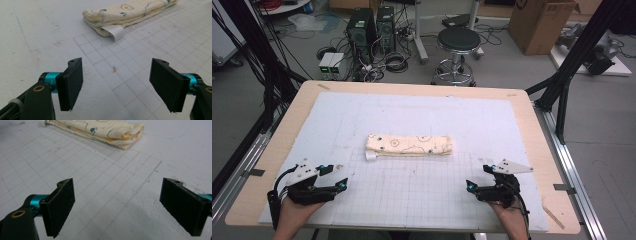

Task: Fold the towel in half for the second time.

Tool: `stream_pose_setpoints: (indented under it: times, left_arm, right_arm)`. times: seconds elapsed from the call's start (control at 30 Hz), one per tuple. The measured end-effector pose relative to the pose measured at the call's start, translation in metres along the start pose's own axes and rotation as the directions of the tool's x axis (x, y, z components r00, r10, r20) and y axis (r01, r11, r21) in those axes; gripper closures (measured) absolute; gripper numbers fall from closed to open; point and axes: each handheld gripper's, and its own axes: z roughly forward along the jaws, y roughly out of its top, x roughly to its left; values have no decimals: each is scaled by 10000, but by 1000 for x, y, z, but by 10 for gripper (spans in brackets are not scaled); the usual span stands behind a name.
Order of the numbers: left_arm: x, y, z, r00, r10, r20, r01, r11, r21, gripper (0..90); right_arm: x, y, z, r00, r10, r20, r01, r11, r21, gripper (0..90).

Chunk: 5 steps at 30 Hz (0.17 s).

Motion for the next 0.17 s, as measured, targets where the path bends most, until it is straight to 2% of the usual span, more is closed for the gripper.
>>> stream_pose_setpoints:
  times: [0.03, 0.17]
  left_arm:
    - [0, 0, 0, 10000, -95, -21, 95, 9999, -60, 275]
    - [1, 0, 1, 10000, -27, -20, 26, 9999, -100, 274]
  right_arm:
    - [-1, 0, 0, 10000, -47, 14, 47, 10000, 14, 124]
    - [0, 0, 2, 10000, -53, 30, 53, 10000, -6, 123]
